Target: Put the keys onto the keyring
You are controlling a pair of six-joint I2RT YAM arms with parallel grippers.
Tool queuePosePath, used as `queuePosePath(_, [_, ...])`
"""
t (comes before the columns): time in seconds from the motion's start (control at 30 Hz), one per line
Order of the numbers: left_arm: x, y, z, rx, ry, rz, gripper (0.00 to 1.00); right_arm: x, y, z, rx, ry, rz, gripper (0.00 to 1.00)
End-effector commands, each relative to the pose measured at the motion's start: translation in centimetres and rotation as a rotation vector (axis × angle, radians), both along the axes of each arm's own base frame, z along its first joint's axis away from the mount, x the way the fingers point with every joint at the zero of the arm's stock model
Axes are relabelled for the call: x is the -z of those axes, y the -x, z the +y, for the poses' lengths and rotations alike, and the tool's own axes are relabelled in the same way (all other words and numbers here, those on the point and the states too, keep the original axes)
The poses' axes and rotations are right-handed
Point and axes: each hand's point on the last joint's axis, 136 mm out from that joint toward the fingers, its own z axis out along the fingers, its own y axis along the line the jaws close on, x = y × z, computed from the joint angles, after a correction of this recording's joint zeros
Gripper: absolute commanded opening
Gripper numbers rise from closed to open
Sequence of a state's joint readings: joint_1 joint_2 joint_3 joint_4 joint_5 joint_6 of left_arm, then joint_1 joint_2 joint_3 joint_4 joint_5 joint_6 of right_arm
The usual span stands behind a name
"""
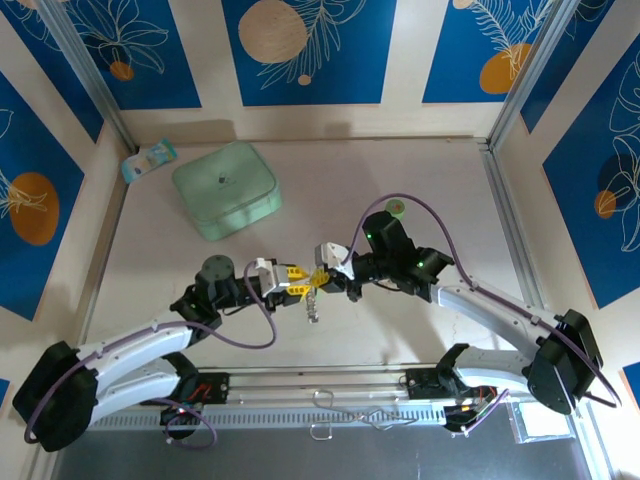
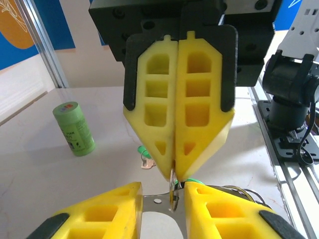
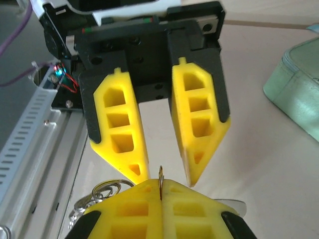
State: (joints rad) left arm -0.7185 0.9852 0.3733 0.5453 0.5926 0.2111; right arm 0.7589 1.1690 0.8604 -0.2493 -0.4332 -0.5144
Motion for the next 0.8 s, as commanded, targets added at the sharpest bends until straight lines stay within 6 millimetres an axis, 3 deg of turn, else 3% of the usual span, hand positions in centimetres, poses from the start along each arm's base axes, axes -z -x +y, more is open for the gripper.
queuePosePath(0.0, [1.4, 0.3, 0.1, 0.01, -0.103, 0.028, 0.27, 0.9, 0.5, -0.3, -0.027, 0.097, -0.033, 0.0])
queuePosePath(0.1, [1.5, 0.2, 0.0, 0.017, -0.113, 0.036, 0.2, 0.9, 0.8, 0.1, -0.049, 0.12, -0.049, 0.0])
queuePosePath(0.23, [1.4, 0.3, -0.2, 0.035, -0.117, 0.036, 0.0, 0.5, 1.1, 0.6, -0.068, 0.115, -0.054, 0.0])
queuePosePath(0.3, [1.3, 0.4, -0.3, 0.039, -0.112, 0.028, 0.0, 0.2, 1.2, 0.7, -0.068, 0.092, -0.047, 0.0])
queuePosePath(0.37, [1.0, 0.4, -0.2, 0.032, -0.094, 0.014, 0.0, -0.1, 0.4, 0.5, -0.023, 0.055, -0.033, 0.17])
queuePosePath(0.47, [0.3, 0.3, 0.0, 0.014, -0.033, -0.022, 0.0, -0.2, -0.5, -0.5, 0.053, -0.007, 0.031, 0.31])
queuePosePath(0.77, [-0.4, 0.4, 0.2, 0.0, 0.069, -0.059, 0.0, 2.0, -0.2, -1.4, 0.13, -0.026, 0.14, 0.32])
